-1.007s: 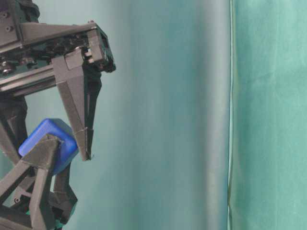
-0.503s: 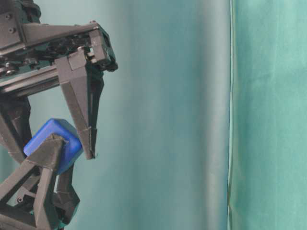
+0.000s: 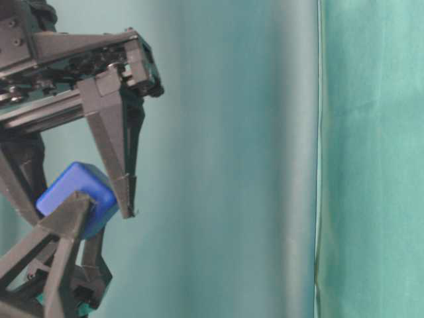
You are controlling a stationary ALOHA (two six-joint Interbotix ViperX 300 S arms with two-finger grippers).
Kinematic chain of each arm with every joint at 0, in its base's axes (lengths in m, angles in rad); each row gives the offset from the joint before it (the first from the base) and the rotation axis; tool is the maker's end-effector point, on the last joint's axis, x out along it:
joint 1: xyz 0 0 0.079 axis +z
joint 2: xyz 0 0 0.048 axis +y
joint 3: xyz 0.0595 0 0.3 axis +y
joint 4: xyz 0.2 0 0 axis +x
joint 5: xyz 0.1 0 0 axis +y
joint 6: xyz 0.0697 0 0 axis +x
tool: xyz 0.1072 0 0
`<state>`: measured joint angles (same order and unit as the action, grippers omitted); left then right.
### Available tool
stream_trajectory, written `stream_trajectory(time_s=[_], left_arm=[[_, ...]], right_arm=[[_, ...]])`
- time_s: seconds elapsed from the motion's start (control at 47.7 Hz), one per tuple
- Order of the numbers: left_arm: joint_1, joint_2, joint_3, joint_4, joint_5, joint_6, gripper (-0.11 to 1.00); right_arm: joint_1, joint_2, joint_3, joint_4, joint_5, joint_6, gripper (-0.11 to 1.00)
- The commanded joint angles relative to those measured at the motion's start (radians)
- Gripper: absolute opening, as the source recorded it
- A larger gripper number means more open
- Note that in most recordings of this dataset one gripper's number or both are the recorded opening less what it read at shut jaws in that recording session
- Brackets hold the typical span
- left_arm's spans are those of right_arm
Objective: Handover the blue block to the right arm after grasping it with the left arm, then place it in the designated position.
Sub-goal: 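Close the right gripper on the cube and open the left gripper, then pull the cube back with the right gripper, away from the left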
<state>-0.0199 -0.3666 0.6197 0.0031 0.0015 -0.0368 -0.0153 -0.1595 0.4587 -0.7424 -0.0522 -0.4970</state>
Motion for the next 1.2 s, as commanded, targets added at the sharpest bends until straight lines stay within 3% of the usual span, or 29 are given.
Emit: stream_trajectory(time_s=[0.0, 0.063, 0.126, 0.692, 1.174], left_arm=[[-0.011, -0.02, -0.025, 0.0, 0.003, 0.003, 0.83], [-0.011, -0.02, -0.026, 0.0, 0.012, 0.005, 0.96], [-0.011, -0.02, -0.026, 0.0, 0.018, 0.005, 1.0], [-0.005, -0.081, 0.012, 0.0, 0.025, 0.002, 1.0], [-0.005, -0.179, 0.087, 0.0, 0.031, 0.0, 1.0]], right_arm=[[-0.002, -0.017, -0.025, 0.003, -0.005, 0.003, 0.65], [-0.002, -0.017, -0.023, 0.003, -0.005, 0.003, 0.65], [-0.002, -0.017, -0.023, 0.003, -0.003, 0.003, 0.65], [0.0, -0.038, -0.003, 0.003, -0.003, 0.003, 0.65], [0.0, -0.13, 0.091, 0.005, 0.011, 0.003, 0.65]])
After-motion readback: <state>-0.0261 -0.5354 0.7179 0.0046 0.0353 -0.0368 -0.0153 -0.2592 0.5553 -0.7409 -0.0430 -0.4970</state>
